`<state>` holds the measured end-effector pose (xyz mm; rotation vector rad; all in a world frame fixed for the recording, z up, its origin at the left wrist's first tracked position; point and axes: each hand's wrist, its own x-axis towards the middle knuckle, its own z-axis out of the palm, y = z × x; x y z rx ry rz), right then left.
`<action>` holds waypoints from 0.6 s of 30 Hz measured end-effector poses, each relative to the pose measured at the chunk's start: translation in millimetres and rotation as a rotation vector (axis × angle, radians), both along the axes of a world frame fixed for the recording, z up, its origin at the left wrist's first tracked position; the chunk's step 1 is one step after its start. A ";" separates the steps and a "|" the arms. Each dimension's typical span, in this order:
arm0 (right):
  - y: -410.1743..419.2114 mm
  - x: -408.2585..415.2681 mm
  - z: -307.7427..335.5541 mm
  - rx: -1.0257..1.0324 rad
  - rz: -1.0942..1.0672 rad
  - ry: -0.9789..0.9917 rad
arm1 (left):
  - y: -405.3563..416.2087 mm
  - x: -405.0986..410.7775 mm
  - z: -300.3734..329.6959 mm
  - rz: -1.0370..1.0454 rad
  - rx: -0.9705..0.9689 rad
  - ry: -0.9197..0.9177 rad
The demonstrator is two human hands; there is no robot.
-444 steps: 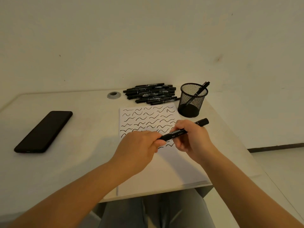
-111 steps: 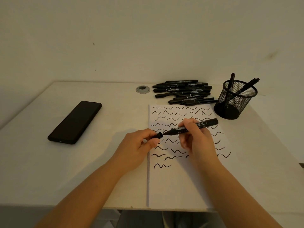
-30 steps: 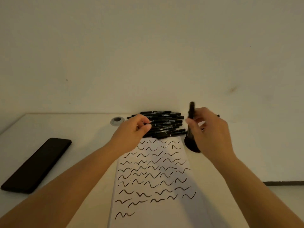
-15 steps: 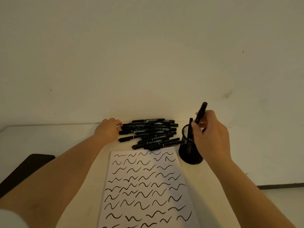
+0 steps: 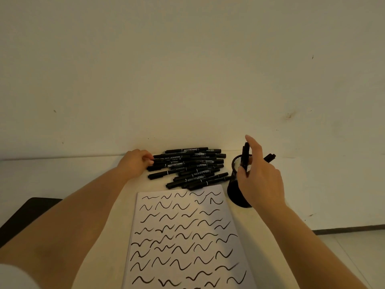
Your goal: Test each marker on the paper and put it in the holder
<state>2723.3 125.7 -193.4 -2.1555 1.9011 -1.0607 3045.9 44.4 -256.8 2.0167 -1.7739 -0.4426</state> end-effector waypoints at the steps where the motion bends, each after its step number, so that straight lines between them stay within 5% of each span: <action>1: -0.6 0.2 -0.9 0.001 0.004 0.024 | -0.1 0.3 -0.5 -0.004 -0.009 -0.003; 10: -1.3 0.4 -3.0 0.033 0.002 0.040 | 14.6 3.5 5.8 0.023 -0.070 0.017; 15: 17.3 10.5 8.1 -0.274 0.006 0.092 | 48.9 9.0 34.1 0.046 -0.165 0.076; 18: 43.5 29.0 3.0 -0.278 0.087 0.038 | 91.3 -4.5 54.4 0.010 -0.260 0.147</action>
